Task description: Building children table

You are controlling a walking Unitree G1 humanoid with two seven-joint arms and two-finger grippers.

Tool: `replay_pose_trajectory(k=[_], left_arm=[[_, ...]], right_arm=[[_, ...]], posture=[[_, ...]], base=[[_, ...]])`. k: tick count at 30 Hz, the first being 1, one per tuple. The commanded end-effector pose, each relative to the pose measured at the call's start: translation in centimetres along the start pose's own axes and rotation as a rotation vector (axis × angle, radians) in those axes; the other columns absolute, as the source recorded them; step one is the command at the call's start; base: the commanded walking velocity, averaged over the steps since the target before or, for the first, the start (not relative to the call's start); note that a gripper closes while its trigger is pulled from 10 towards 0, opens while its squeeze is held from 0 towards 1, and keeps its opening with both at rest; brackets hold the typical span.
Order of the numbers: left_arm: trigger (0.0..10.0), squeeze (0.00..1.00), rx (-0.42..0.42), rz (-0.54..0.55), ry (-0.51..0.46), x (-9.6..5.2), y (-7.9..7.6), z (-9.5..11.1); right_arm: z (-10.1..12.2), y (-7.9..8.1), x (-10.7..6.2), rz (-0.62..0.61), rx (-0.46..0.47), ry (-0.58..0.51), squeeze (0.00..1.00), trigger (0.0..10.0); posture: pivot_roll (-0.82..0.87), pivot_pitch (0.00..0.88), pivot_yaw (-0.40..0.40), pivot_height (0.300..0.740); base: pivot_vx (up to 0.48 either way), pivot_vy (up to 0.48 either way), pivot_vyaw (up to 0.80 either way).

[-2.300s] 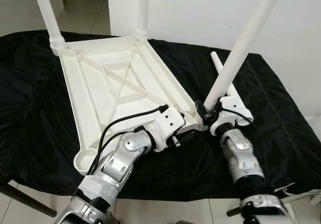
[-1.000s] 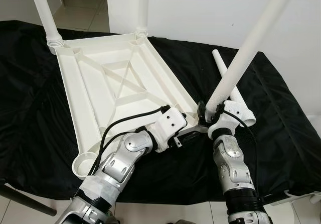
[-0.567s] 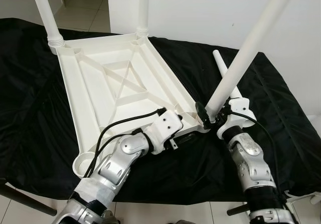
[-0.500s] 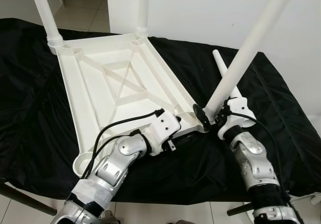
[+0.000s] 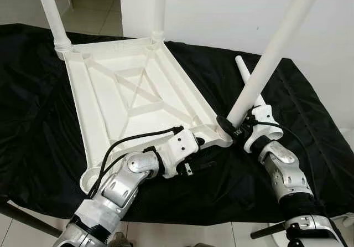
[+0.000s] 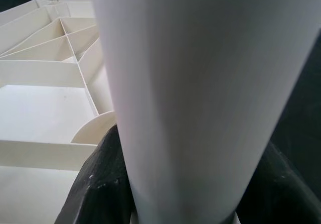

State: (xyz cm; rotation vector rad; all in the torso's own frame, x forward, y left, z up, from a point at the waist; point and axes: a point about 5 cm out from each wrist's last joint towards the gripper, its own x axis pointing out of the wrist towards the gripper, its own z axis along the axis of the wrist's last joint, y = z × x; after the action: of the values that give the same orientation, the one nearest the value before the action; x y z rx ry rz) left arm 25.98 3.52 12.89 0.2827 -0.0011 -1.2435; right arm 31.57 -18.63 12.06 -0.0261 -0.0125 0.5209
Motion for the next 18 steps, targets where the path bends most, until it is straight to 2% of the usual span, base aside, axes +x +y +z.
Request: replay_pose_trajectory(k=[1,2,3,6,7,9,16,18], left_arm=[[10.0,0.00,0.000,-0.003,-0.007,0.1,-0.3,0.3],[10.0,0.00,-0.001,-0.009,-0.006,0.1,-0.3,0.3],[10.0,0.00,-0.001,-0.013,-0.006,0.1,-0.3,0.3],[10.0,0.00,-0.001,-0.016,-0.005,0.1,-0.3,0.3],[10.0,0.00,0.000,-0.012,-0.003,0.2,-0.1,0.3],[10.0,0.00,0.005,0.015,-0.004,0.3,0.3,0.4],[10.0,0.00,-0.006,0.077,-0.017,0.4,1.1,0.6],[10.0,0.00,-0.024,0.154,-0.022,0.5,2.1,0.6]], right_arm=[[-1.9,0.3,-0.7,0.028,0.029,0.081,0.00,0.0],[-2.0,0.2,-0.8,0.007,0.037,0.080,0.00,4.5],[-2.1,0.2,-0.8,-0.022,0.036,0.080,0.00,10.0],[-2.1,0.2,-0.8,-0.046,0.035,0.081,0.00,10.0],[-2.3,0.4,-0.5,-0.126,0.033,0.089,0.00,10.0],[-2.2,0.8,-0.2,-0.192,0.041,0.081,0.00,10.0],[-2.0,1.4,0.2,-0.285,0.062,0.068,0.00,10.0],[-2.0,1.7,0.4,-0.447,0.087,0.078,0.00,10.0]], posture=[[0.07,0.000,-0.096,0.740],[0.07,0.000,-0.094,0.740],[0.07,0.000,-0.092,0.740],[0.07,0.000,-0.090,0.740],[0.06,0.000,-0.086,0.740],[0.06,0.000,-0.085,0.740],[0.06,0.000,-0.082,0.740],[0.06,0.000,-0.084,0.740]], base=[[0.000,0.000,0.00],[0.000,0.000,0.00],[0.000,0.000,0.00],[0.000,0.000,0.00],[0.000,0.000,0.00],[0.000,0.000,0.00],[0.000,0.000,0.00],[0.000,0.000,0.00]])
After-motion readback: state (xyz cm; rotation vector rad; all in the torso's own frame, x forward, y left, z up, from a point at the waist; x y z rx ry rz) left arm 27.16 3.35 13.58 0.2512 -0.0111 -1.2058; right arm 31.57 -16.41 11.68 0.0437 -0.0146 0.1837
